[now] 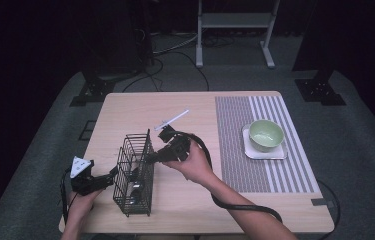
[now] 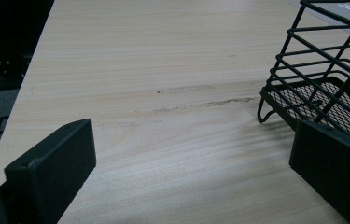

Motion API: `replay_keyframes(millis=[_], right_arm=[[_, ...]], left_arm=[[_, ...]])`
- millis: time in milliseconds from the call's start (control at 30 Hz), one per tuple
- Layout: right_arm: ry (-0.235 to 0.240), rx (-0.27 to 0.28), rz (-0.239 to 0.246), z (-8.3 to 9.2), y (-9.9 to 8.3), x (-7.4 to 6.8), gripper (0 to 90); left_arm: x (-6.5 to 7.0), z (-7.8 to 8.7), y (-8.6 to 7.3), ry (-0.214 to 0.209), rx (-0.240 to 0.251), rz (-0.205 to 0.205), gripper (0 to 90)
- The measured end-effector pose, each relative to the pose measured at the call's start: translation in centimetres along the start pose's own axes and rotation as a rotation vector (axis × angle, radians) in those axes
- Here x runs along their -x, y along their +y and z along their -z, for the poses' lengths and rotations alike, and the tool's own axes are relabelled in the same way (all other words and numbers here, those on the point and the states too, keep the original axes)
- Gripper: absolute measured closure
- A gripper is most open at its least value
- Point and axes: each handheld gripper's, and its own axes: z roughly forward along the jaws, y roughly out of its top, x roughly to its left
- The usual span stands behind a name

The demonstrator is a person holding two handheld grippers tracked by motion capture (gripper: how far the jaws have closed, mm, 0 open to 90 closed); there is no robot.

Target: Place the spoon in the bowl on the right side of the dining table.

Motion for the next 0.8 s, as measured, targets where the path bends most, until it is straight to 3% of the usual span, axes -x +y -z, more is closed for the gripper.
replay_keyframes(millis=[200, 800], right_arm=[[-0.021, 0.012, 0.015, 0.3, 0.1, -0.5, 88.4], [-0.01, 0.068, -0.01, 2.3, 0.5, -0.7, 88.5]], left_arm=[[0.0, 0.0, 0.0, 0.0, 0.003, 0.004, 0.0], [0.0, 0.0, 0.0, 0.0, 0.001, 0.003, 0.0]])
